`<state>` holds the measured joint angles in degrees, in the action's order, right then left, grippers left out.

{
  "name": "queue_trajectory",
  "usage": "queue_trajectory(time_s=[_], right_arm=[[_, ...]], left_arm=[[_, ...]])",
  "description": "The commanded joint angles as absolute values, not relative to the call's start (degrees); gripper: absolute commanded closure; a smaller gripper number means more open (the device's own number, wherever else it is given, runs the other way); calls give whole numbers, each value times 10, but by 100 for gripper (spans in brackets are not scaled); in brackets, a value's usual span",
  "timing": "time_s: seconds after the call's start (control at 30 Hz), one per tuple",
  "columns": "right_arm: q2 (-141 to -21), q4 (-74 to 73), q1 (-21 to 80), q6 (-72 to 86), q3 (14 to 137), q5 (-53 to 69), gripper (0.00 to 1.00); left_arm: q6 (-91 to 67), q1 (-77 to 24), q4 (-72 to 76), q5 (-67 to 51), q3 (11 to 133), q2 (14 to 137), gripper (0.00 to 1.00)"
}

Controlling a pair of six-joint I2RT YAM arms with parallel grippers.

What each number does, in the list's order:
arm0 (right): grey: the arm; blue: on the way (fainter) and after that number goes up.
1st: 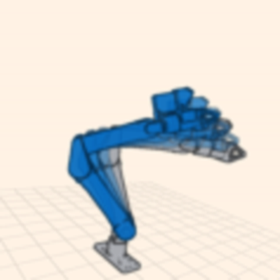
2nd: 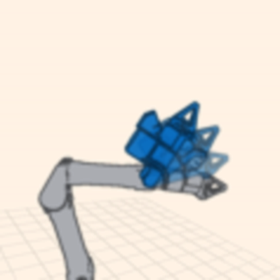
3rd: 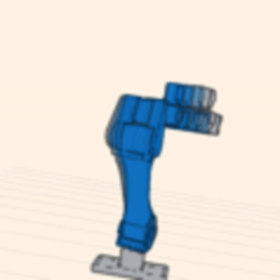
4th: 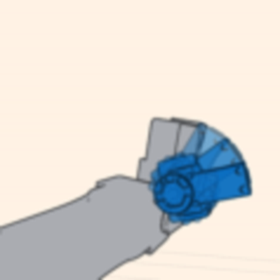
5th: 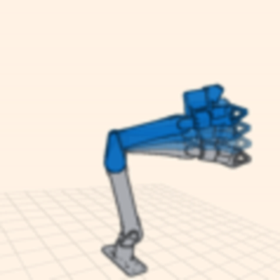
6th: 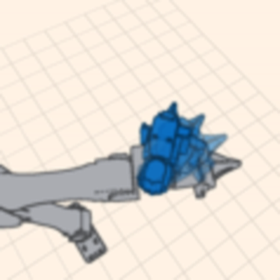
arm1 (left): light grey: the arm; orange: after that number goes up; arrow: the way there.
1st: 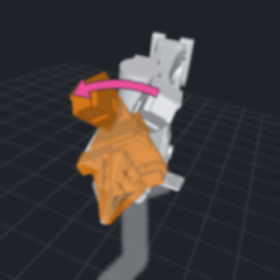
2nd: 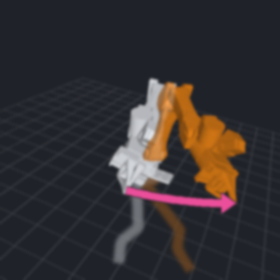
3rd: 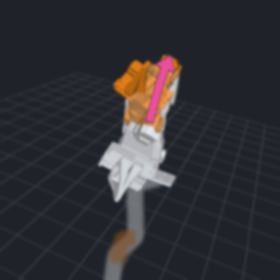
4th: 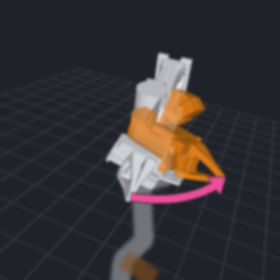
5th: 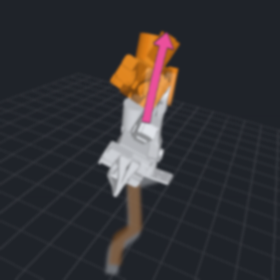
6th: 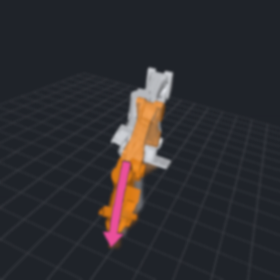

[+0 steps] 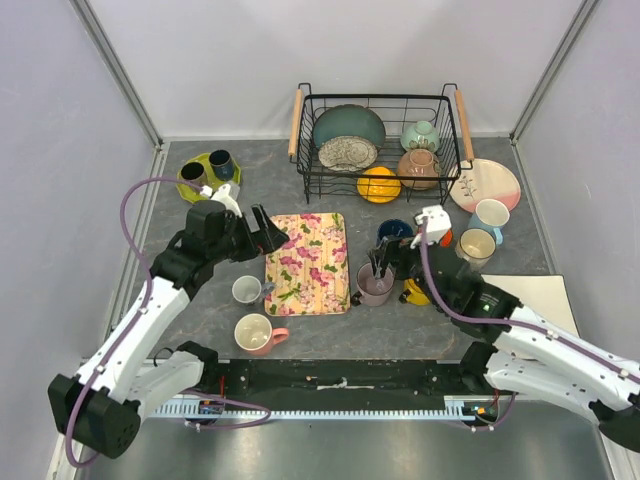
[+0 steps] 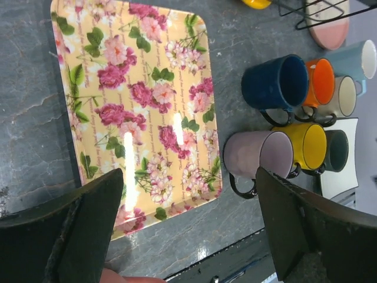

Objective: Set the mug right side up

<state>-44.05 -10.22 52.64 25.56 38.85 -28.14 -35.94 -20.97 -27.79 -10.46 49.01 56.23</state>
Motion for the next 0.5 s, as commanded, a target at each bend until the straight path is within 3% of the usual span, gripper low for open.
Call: queue_trajectory(time_s=[0.0, 0.1, 0.17, 0.2, 0.3, 0.47], right_arm=[[-510, -163, 527, 215, 435, -265, 2], [-562, -205, 528, 232, 464, -292, 2], [-554, -197, 527, 242, 457, -299, 2], [-540, -191, 527, 243, 454, -298, 2], [-515, -185, 527, 251, 449, -297, 2], [-467, -217, 527, 278, 478, -321, 2]], left_arm=[[-313, -208, -251, -125, 480, 513, 0], [-281, -230, -165, -249, 450, 500, 0], [-248, -287, -201, -216, 491, 536, 0], [-202, -377, -225, -138, 515, 585, 0], [-170, -515, -262, -25, 573, 670, 0], [-163, -552, -203, -19, 567, 719, 7]])
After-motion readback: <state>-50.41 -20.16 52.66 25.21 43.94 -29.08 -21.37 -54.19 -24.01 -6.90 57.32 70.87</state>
